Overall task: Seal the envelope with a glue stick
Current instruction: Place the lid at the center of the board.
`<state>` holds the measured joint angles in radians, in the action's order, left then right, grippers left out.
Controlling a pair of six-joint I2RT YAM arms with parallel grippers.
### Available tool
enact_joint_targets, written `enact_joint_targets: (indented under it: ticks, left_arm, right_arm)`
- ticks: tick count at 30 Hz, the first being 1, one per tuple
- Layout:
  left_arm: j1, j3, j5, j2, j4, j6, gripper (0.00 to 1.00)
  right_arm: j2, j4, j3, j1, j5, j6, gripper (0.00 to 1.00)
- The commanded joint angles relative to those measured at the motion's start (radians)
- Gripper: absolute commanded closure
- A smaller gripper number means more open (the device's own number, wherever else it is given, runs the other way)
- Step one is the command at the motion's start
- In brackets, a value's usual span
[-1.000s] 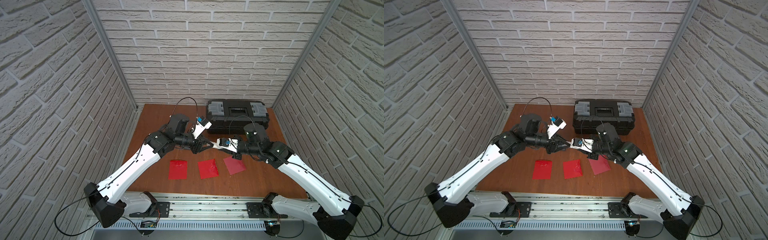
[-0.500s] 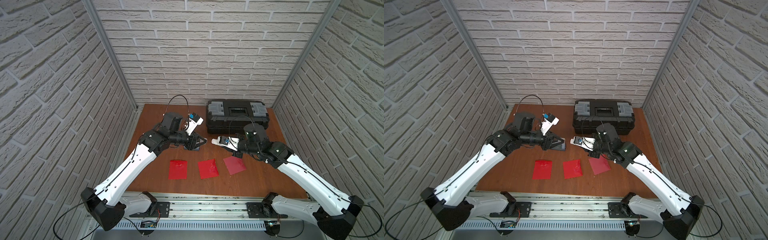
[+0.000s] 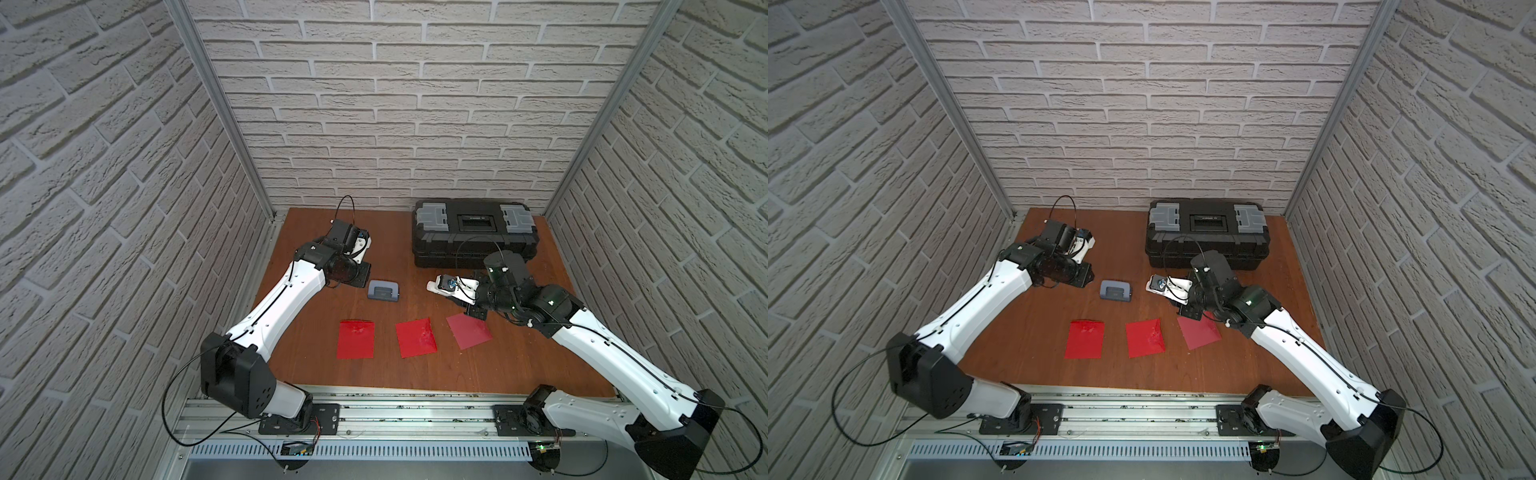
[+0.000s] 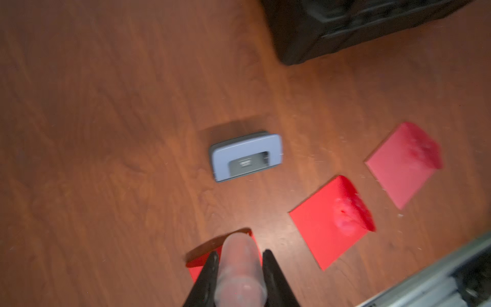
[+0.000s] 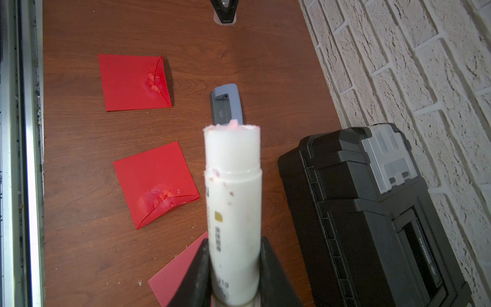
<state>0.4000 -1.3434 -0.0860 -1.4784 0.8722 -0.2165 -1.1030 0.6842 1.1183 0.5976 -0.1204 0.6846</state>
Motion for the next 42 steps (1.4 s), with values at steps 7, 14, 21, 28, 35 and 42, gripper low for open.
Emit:
enact_joint_targets:
  ticks: [7,14,21,28,35,42]
  left_arm:
    - [-0.053,-0.001,0.143,-0.256,-0.013,0.002,0.88]
    - [-0.069,-0.042,0.137,-0.389,-0.028,0.017,0.82]
    - [-0.091,-0.050,0.105,-0.450,-0.051,0.022,0.76]
    - [-0.096,-0.039,0.100,-0.475,-0.069,0.021,0.72]
    - [-0.097,-0.033,0.099,-0.462,-0.074,0.020,0.59]
    - [-0.098,-0.039,0.102,-0.388,-0.063,0.014,0.51]
  right_arm:
    - [-0.003,-0.009,0.000,0.002,0.000,-0.007,0.97]
    - [0.000,0.001,-0.005,0.002,0.012,-0.002,0.97]
    - [0.002,0.001,-0.007,0.002,0.015,-0.001,0.97]
    - [0.002,-0.001,-0.008,0.002,0.015,-0.005,0.97]
    - [0.003,-0.004,-0.006,0.004,0.006,-0.017,0.97]
    - [0.016,-0.055,-0.005,0.003,-0.011,-0.093,0.97]
